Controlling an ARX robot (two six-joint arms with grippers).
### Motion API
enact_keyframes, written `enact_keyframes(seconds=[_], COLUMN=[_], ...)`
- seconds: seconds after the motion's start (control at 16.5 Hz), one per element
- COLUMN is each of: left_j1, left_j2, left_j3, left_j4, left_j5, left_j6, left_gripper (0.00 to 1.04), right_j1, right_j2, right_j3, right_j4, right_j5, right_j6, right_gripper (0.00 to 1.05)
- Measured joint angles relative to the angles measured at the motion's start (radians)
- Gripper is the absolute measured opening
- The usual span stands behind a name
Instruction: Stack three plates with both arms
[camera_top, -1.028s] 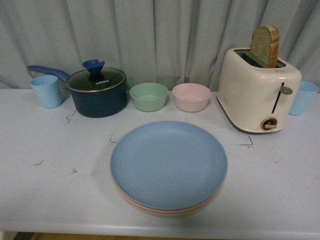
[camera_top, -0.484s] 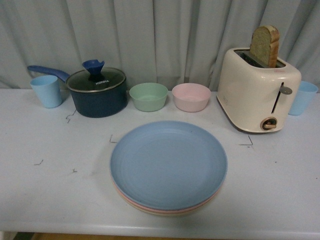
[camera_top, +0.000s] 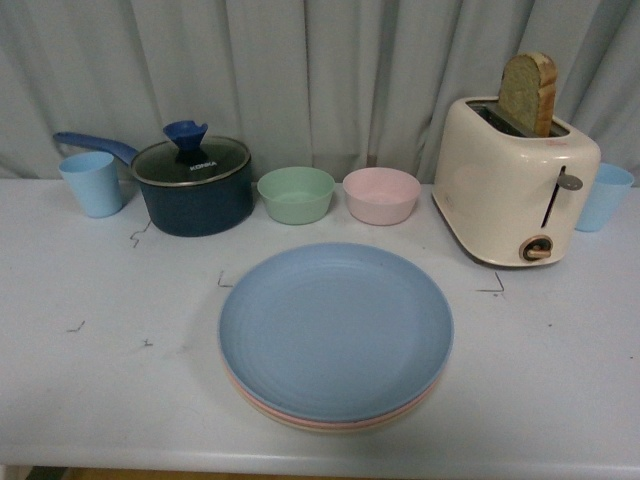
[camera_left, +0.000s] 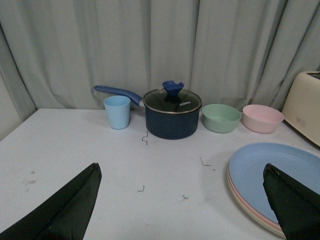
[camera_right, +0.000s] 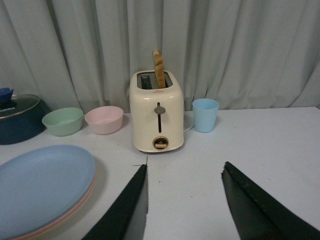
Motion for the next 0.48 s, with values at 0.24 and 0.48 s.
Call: enact_keyframes(seconds=[0.24,0.48], left_j1=[0.000,0.000], left_j2=[0.000,0.000], left_j3=[0.000,0.000], left_j4=[0.000,0.000], left_j5=[0.000,0.000], left_j6=[0.000,0.000], left_gripper=[0.98,0.98], right_j1=[0.000,0.000], right_j2=[0.000,0.000], right_j3=[0.000,0.000], right_j4=[0.000,0.000], right_j5=[0.000,0.000], right_j6=[0.000,0.000], right_gripper=[0.85,0.98])
